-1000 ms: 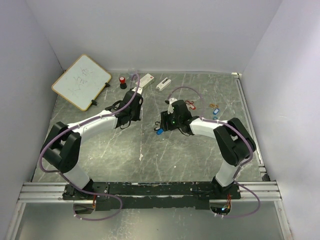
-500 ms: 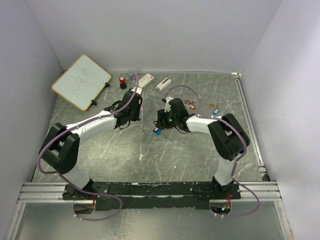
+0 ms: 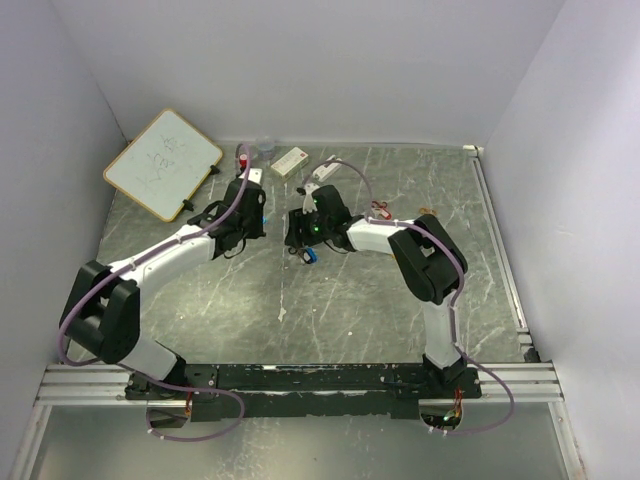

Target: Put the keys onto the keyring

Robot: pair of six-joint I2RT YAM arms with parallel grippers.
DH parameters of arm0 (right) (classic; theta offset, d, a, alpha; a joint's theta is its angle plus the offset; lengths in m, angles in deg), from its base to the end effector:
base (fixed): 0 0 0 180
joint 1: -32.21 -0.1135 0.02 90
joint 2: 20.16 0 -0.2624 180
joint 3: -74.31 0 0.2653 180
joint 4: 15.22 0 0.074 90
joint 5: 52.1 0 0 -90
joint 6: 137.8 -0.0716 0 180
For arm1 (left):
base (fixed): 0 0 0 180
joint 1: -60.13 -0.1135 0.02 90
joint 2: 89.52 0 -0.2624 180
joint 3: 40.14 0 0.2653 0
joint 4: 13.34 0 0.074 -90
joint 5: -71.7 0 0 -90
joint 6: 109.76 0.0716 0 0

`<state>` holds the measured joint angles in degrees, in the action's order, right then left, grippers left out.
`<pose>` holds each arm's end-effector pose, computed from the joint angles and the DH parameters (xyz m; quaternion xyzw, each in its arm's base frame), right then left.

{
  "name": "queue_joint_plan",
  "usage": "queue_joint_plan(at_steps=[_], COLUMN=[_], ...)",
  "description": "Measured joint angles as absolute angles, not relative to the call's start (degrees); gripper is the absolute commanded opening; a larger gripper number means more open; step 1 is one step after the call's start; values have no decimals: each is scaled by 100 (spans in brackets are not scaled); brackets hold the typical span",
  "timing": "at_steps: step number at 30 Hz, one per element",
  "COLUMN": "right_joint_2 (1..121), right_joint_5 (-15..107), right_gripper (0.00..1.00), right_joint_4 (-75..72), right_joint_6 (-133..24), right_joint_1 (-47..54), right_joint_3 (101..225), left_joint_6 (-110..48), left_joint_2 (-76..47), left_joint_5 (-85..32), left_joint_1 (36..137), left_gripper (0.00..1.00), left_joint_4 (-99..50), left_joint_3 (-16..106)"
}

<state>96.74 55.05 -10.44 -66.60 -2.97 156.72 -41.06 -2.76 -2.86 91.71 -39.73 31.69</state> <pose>0.3701 0.2867 0.1071 -0.1905 0.8753 0.3123 0.3163 0.3243 -0.1770 0.2127 0.0257 0.9042 -0.0723 0.4202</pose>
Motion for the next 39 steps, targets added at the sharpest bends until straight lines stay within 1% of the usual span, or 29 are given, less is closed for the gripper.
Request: queue_joint_plan(at_steps=[7, 18, 22, 24, 27, 29, 31, 34, 39], right_joint_2=[9696, 9029, 8951, 8948, 8946, 8944, 8942, 8926, 8896], right_joint_5=[5376, 4723, 4629, 4615, 4605, 4602, 4605, 4609, 4624], right_gripper=[52, 53, 52, 49, 39, 35, 33, 28, 25], right_joint_4=[-1093, -1044, -1023, -1023, -1023, -1025, -1025, -1029, -1044], right_joint_6=[-6702, -6689, -6669, -6665, -6660, -6660, -6665, -6687, -6732], right_joint_1=[-420, -395, -385, -385, -385, -385, -387, -385, -365], right_joint_3=[15692, 14896, 14833, 14826, 14778, 14765, 14756, 14710, 14662], left_joint_6=[-4202, -4290, -4299, -4299, -4299, -4299, -4299, -4299, -4299], left_joint_2=[-412, -349, -272, -241, -224, -224, -222, -220, -217], left_joint_5=[-292, -399, -439, -445, -449, -454, -454, -458, -458], left_joint_1=[9015, 9015, 9015, 9015, 9015, 9015, 9015, 9015, 9015], left_gripper=[7, 7, 7, 7, 7, 7, 7, 7, 7], left_joint_4=[-3986, -3984, -3984, -3984, -3984, -3984, -3984, -3984, -3984], left_joint_3=[3086, 3086, 3088, 3088, 3088, 3088, 3088, 3088, 3088])
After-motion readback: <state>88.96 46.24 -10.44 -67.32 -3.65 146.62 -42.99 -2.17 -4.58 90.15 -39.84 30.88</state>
